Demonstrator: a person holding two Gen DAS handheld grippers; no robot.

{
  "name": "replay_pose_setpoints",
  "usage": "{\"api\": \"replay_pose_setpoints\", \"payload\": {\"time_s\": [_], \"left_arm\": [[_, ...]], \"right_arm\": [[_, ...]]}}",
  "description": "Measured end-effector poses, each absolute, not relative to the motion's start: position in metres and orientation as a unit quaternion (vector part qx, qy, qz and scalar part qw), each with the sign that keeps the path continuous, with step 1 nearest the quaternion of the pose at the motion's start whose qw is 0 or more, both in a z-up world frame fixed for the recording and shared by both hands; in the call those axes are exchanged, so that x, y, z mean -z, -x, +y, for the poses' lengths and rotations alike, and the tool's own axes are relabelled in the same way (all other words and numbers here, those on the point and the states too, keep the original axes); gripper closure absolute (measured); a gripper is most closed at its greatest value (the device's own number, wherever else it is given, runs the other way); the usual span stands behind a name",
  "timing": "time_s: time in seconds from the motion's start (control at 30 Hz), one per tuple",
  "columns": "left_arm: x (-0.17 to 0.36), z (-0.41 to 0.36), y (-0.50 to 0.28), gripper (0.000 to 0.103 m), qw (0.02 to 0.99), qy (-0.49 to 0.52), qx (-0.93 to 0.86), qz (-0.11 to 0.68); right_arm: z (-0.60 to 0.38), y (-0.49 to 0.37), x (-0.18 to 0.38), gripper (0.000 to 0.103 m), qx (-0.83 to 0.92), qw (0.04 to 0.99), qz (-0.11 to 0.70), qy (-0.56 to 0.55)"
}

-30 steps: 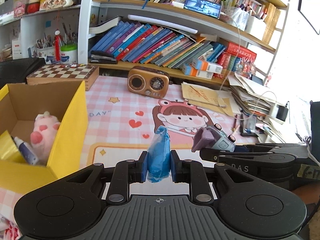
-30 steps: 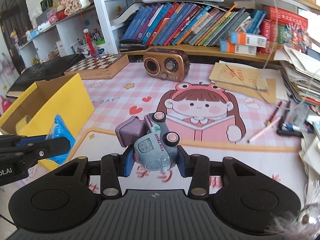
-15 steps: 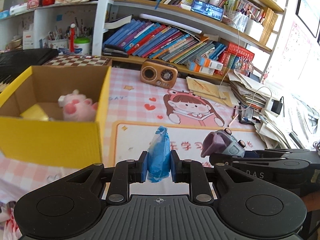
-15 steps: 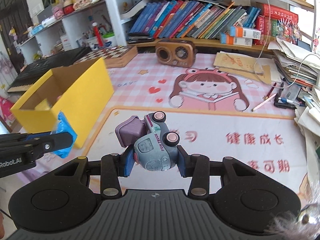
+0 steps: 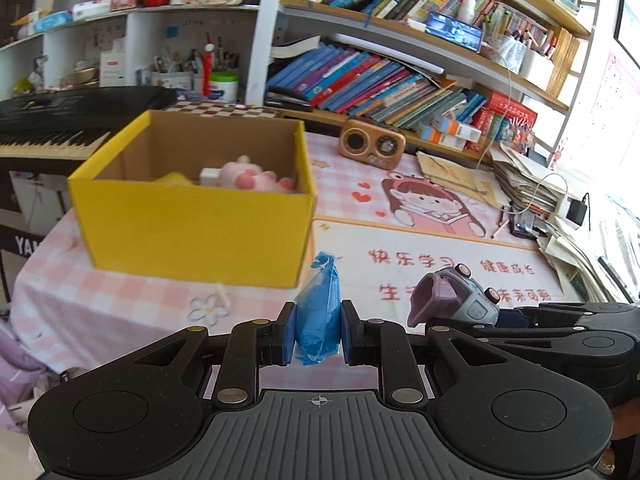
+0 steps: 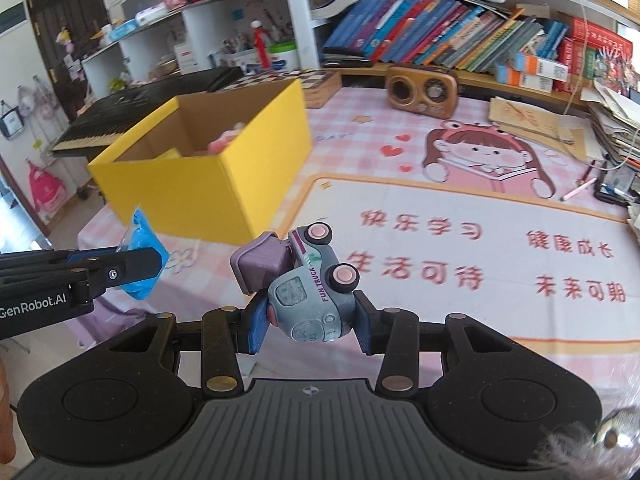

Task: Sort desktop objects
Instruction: 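Carry the blue bag and toy truck with both tools toward the yellow box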

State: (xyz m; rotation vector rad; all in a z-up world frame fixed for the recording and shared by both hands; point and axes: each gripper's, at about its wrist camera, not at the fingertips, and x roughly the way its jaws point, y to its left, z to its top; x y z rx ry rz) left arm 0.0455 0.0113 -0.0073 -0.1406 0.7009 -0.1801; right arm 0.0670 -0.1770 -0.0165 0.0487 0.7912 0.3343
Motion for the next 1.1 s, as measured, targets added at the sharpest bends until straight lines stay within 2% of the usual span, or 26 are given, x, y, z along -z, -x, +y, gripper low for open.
{"api": "replay_pose_setpoints", "payload": {"time_s": [0.4, 1.1], "left_arm": [[0.008, 0.056, -0.01, 0.082, 0.936, 0.081, 0.063, 0.336], [0.004, 0.103, 0.005, 0.082, 0.941, 0.104, 0.039, 0.32]], "right_arm": [[-0.127, -0.04, 0.016, 0.063, -0.19, 0.904, 0.382, -0.009], [-0.075, -0.035, 0.008, 0.063, -0.219, 0.901, 0.375, 0.019]]}}
